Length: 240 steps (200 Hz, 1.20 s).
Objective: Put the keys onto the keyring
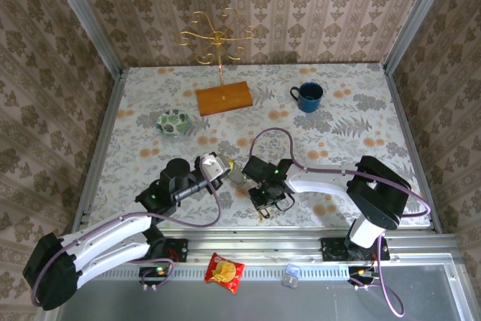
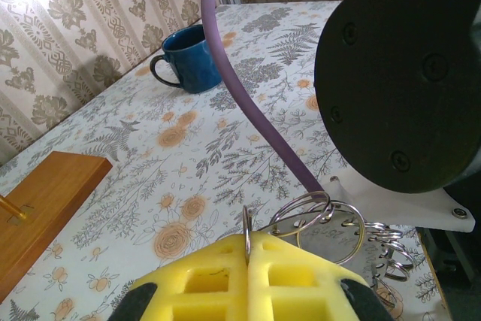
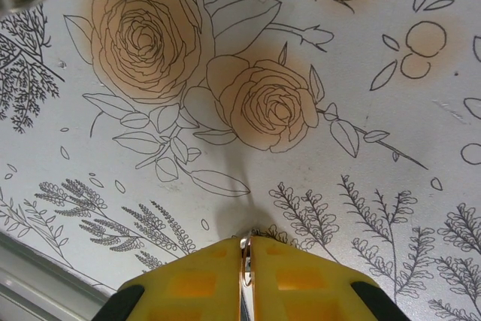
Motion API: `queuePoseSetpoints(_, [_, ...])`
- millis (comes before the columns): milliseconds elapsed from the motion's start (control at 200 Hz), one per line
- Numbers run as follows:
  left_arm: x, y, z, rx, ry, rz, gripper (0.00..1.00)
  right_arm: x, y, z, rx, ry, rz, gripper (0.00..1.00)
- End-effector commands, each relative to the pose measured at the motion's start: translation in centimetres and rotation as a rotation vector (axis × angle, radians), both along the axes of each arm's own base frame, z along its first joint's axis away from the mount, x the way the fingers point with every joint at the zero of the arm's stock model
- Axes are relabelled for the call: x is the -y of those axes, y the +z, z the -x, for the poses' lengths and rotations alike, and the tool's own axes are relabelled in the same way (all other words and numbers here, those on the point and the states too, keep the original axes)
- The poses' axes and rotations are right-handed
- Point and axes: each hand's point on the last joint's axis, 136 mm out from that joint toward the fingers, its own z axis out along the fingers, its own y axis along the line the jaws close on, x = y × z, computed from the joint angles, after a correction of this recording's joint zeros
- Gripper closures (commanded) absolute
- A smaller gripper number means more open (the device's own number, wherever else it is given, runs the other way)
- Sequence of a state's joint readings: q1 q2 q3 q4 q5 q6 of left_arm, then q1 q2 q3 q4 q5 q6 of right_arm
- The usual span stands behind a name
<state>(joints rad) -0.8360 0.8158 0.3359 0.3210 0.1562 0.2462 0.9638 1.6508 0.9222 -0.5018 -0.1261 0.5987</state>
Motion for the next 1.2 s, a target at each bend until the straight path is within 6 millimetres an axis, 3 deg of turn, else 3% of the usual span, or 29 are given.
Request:
queuePoseSetpoints(0, [-0.2, 0.7, 0.0, 0.007, 0.006, 0.027, 1.00, 0.6, 0.2, -0.5, 0.017, -0.017, 0.032, 0.87])
queuePoseSetpoints(290, [-0.1, 0.9, 0.1, 0.010, 0.000, 0.032, 1.00, 1.3, 0.1, -0.3, 0.017, -0.001, 0.066, 0.85])
queuePoseSetpoints(500, [-0.1, 0.9, 0.1, 0.009, -0.003, 0.030, 1.00, 1.0, 0.0, -0.2, 0.007, 0.001, 0.047, 1.00])
queuePoseSetpoints(645, [-0.1, 1.0, 0.1, 0.009, 0.001, 0.029, 1.00, 1.1, 1.0, -0.2, 0.037, 0.012, 0.018, 1.00])
queuePoseSetpoints(840, [-0.1, 1.2, 0.0, -0.001, 0.002, 0.030, 1.00, 1.9, 5.4, -2.0, 0.261, 0.120, -0.069, 1.00])
queuePoseSetpoints(1195, [0.8, 1.6, 0.7, -0.072, -0.049, 0.038, 1.00, 2.3, 15.8, -5.8, 0.634, 0.369, -0.294, 1.00])
